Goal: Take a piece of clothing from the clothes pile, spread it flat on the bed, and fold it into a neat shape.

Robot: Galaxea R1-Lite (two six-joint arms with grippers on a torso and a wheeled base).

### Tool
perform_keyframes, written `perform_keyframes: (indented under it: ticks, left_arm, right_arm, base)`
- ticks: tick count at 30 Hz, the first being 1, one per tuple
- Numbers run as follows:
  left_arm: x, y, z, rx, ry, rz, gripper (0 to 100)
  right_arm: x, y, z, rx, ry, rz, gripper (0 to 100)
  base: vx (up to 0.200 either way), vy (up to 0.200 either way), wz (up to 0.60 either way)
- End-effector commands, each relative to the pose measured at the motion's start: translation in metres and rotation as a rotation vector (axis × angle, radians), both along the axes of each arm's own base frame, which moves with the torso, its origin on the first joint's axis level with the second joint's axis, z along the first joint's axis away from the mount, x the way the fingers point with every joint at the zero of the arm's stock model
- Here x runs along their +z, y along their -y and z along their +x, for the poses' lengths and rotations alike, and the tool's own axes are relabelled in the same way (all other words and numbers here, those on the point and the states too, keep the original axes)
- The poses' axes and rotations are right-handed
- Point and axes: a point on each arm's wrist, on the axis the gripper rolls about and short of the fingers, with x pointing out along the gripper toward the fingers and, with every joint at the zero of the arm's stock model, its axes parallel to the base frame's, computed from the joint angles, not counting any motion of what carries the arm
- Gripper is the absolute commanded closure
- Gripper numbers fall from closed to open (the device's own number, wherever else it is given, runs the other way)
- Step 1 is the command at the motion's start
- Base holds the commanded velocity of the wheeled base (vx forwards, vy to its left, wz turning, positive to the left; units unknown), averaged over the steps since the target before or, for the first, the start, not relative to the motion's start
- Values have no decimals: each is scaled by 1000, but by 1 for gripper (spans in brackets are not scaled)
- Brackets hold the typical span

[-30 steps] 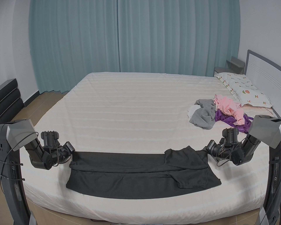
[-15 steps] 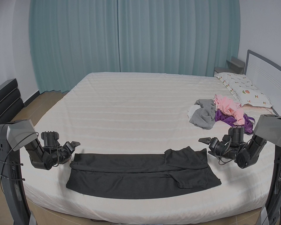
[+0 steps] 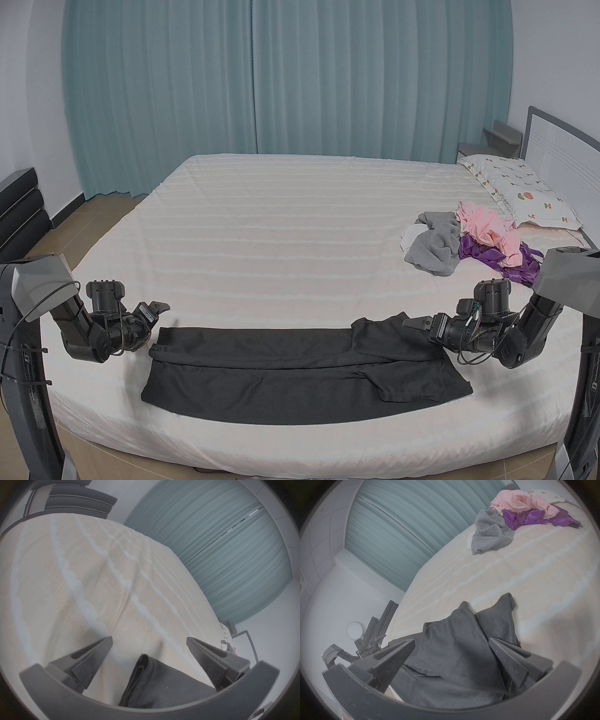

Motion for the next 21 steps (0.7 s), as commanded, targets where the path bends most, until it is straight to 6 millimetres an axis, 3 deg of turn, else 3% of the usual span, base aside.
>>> perform_keyframes:
  ticks: [1,4,5,21]
  left_arm:
    - [1,0,0,0,3,0,0]
    - [1,0,0,0,4,0,0]
    - [1,0,0,2,4,2,0]
    - [-1,2,-2,-3,-2,2,0]
  right_arm:
    - [-18,0,3,6,-36,-13,0]
    - [-25,0,2,21,-41,-36,0]
    - [-26,1,1,26,-38,-45,100]
    - [-18,18,-26,15,-14,-81,100]
  base:
    - [0,0,0]
    - [0,0,0]
    - [0,0,0]
    - [0,0,0]
